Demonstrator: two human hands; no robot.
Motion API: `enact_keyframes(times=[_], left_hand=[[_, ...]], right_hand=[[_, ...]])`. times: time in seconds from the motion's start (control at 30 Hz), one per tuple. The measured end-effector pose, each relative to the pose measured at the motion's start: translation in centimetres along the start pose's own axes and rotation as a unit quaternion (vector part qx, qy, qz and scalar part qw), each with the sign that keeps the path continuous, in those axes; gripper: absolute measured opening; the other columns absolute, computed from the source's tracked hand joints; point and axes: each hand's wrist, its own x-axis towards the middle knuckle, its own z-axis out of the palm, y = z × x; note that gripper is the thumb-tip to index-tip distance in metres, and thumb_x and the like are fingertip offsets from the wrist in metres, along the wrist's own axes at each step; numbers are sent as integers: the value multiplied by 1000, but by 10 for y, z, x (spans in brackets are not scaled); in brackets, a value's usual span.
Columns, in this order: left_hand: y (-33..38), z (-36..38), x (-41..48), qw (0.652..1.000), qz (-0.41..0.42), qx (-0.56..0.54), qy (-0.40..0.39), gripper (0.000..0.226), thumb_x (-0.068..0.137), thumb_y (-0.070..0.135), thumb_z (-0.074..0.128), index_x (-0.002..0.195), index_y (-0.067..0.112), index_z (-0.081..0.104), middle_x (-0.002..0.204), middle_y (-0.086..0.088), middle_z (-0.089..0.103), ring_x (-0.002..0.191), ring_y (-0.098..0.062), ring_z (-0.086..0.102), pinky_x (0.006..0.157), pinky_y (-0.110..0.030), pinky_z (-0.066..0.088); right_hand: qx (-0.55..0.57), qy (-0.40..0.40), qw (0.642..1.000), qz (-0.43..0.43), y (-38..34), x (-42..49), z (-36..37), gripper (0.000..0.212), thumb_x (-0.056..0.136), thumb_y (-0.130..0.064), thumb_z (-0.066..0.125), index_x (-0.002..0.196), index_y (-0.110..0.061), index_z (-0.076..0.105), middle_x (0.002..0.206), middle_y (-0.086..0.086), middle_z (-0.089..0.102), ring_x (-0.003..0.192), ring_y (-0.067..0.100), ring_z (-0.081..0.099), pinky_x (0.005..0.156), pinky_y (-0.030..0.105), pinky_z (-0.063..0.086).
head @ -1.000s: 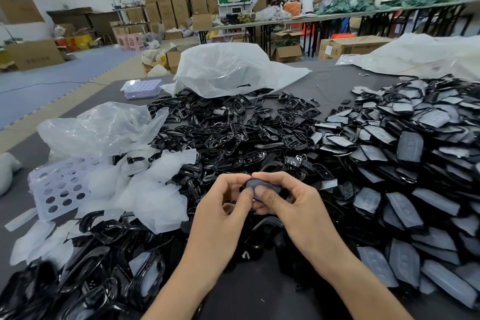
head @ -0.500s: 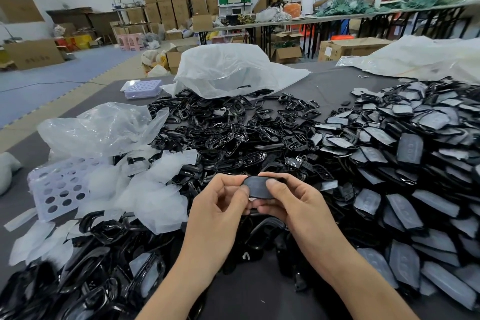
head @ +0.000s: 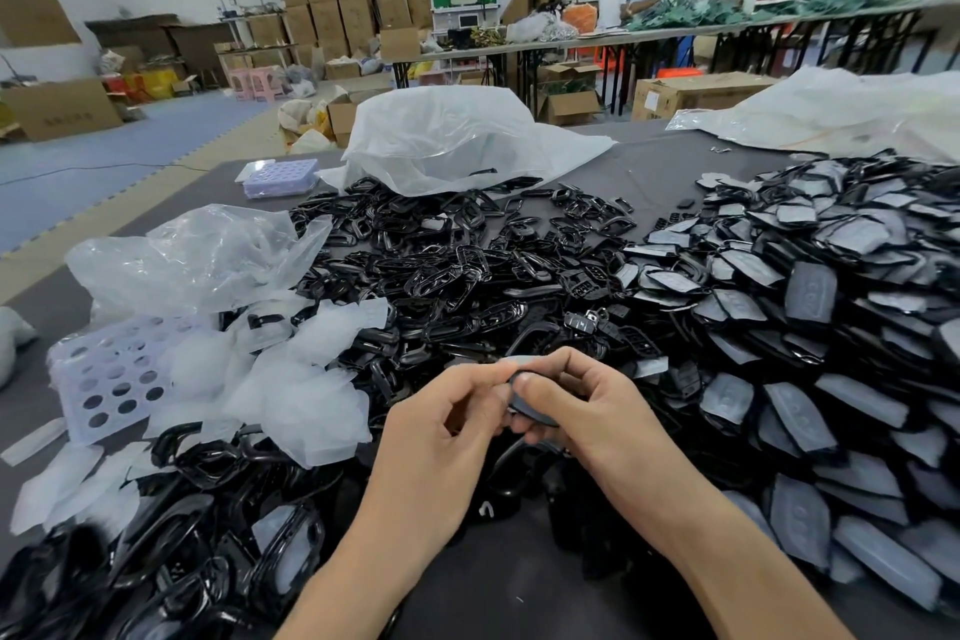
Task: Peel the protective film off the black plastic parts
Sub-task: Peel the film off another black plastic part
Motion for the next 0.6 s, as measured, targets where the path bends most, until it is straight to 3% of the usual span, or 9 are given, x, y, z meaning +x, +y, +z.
enact_keyframes(times=[0.07, 0.13, 0.27, 0.33, 0.47, 0.53, 0.6], left_hand=[[1, 0, -1, 996, 51, 75, 10, 32, 101, 19, 55, 115, 44, 68, 101, 25, 71, 94, 4, 67, 80, -5, 46], [2, 0, -3, 981, 109, 161, 9, 27, 101, 23, 51, 121, 37, 64, 99, 31, 65, 89, 11, 62, 76, -2, 41], [0, 1, -5, 951, 174, 253, -43, 27, 97, 20, 45, 116, 30, 61, 101, 18, 64, 92, -1, 62, 72, -27, 53], [2, 6, -8, 935, 205, 282, -73, 25, 94, 18, 47, 111, 26, 62, 98, 12, 66, 88, -9, 63, 68, -33, 54], [4, 18, -15, 932, 223, 258, -123, 28, 90, 15, 51, 113, 28, 62, 85, 11, 63, 76, -8, 61, 63, -30, 52], [4, 18, -17, 955, 194, 207, -87, 30, 91, 15, 52, 113, 33, 63, 85, 17, 63, 72, 1, 58, 64, -19, 49], [5, 16, -15, 983, 124, 133, -11, 24, 95, 23, 50, 109, 38, 62, 73, 20, 60, 56, 3, 49, 56, -10, 39]], right_hand=[[-5, 14, 1000, -8, -1, 1, -1, 7, 81, -21, 72, 74, -23, 71, 77, 9, 71, 68, 17, 68, 60, 22, 53], [17, 38, 999, -8, -1, 2, -3, 13, 86, -16, 71, 75, -19, 67, 78, 9, 71, 69, 20, 70, 62, 22, 54], [22, 66, 997, -17, 0, 0, -2, 15, 75, -21, 71, 63, -25, 64, 72, 5, 68, 65, 14, 63, 62, 20, 53], [15, 69, 997, -15, 0, -1, -2, 18, 75, -22, 71, 60, -27, 63, 70, 4, 69, 64, 13, 63, 60, 20, 52], [46, 85, 995, 2, -3, -1, -5, 33, 88, -12, 69, 58, -27, 63, 75, 11, 73, 65, 14, 68, 57, 20, 54], [74, 89, 993, 2, -5, 0, -6, 34, 89, -9, 67, 60, -25, 62, 74, 11, 72, 65, 14, 69, 57, 21, 54], [89, 84, 993, -5, -5, 2, -5, 30, 90, -7, 66, 64, -22, 63, 73, 7, 71, 67, 14, 69, 61, 21, 56]])
